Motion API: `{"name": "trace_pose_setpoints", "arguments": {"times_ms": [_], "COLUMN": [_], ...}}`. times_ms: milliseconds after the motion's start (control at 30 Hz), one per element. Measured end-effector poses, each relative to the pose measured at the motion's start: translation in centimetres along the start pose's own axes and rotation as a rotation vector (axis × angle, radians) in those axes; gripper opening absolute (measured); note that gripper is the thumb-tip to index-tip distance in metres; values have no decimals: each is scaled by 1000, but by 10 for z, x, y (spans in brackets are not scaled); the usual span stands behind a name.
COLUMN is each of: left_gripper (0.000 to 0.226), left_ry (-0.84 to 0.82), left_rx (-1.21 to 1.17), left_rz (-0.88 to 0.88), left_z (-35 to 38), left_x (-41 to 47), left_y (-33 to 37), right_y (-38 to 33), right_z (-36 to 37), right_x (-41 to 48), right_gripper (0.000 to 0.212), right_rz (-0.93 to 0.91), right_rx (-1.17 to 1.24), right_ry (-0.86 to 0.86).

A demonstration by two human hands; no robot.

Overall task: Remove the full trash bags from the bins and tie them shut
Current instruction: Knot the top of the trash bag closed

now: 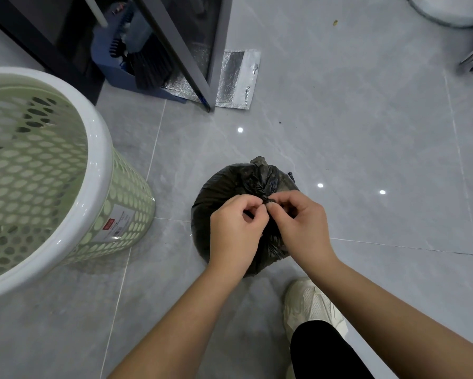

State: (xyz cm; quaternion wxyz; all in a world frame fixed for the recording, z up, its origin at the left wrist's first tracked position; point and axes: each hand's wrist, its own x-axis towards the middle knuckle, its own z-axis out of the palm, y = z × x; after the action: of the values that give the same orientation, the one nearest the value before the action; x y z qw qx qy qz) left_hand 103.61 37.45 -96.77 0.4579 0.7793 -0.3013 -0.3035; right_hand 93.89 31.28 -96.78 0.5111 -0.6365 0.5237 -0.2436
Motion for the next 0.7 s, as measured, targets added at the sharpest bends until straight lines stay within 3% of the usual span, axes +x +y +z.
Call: {"name": "trace_pose_setpoints", "arguments": {"times_ms": [167,333,700], "left_gripper": [7,10,9], "left_ry": [-127,-272,-376], "left_rx": [24,30,219], "left_rz": [34,20,268], "left_z": [-12,-23,-28], "left_x": [10,25,28], "left_y": [1,7,9], "right_y": [-5,-12,-11], "right_z": [-9,-23,-23], "right_x": [5,11,8], "right_gripper": [20,8,12], "right_rz": [81,213,359], "right_rx": [68,188,290], "right_ry": [-147,-386,-332]}}
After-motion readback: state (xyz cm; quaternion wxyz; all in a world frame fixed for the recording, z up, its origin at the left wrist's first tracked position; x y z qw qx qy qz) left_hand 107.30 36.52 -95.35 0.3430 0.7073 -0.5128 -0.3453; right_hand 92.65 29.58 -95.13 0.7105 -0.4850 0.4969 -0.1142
